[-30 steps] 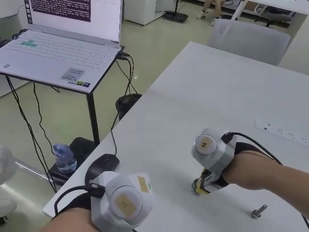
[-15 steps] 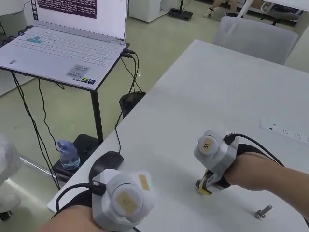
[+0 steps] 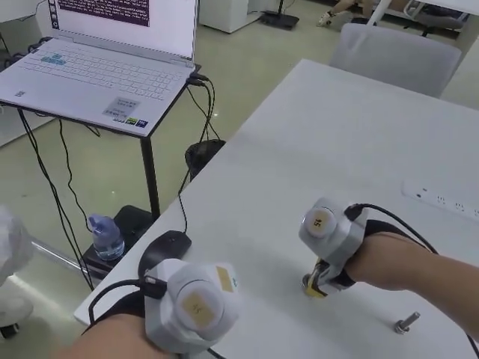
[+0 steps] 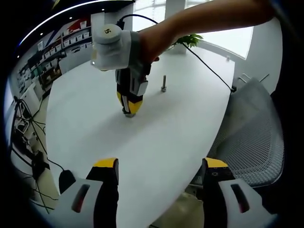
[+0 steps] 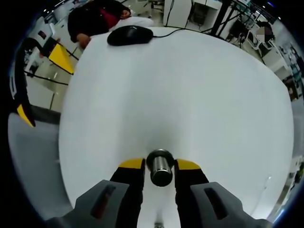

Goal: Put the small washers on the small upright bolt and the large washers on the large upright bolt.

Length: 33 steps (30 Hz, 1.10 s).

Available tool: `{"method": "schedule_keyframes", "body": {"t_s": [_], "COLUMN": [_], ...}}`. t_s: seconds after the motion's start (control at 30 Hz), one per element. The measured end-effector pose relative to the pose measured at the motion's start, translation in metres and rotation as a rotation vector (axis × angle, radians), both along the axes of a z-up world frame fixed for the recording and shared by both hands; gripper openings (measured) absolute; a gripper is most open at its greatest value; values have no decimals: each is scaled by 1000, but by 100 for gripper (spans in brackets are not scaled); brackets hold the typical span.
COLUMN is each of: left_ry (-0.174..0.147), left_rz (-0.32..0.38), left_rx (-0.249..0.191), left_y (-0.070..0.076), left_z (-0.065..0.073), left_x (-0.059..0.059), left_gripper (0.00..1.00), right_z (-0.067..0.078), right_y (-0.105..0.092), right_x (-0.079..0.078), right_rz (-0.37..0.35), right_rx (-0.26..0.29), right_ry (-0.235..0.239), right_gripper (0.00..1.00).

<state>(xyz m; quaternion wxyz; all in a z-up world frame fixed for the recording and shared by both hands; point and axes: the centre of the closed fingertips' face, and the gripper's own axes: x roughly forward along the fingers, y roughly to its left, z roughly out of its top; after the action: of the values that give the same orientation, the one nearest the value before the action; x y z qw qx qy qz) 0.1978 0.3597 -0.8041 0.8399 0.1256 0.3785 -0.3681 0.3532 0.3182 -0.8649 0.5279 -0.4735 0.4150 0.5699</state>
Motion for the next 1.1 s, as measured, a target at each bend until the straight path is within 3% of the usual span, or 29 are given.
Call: {"method": "schedule_keyframes", "body": {"t_s": [0.3,0.43,0.77,1.1], "left_ry": [-5,-23,-41,-56], "left_rz": [0,2,-14,-16], "left_rx": [4,-11,-1,2], "left_y": [1,-1,-2,0], "left_z": [1,6,9,13], "left_x": [-1,2,6,8], "left_gripper": [72,73,75,75], "right_z": [9,22,55,95], "right_y": [0,0,-13,-39], "right_x": [2,0,1,0], "right_rz": [-14,-16,-23,-101], "right_rx": [39,88,187,305], "right_ry": [-5,-8,-44,-75], "right_gripper": [33,33,40,44]}}
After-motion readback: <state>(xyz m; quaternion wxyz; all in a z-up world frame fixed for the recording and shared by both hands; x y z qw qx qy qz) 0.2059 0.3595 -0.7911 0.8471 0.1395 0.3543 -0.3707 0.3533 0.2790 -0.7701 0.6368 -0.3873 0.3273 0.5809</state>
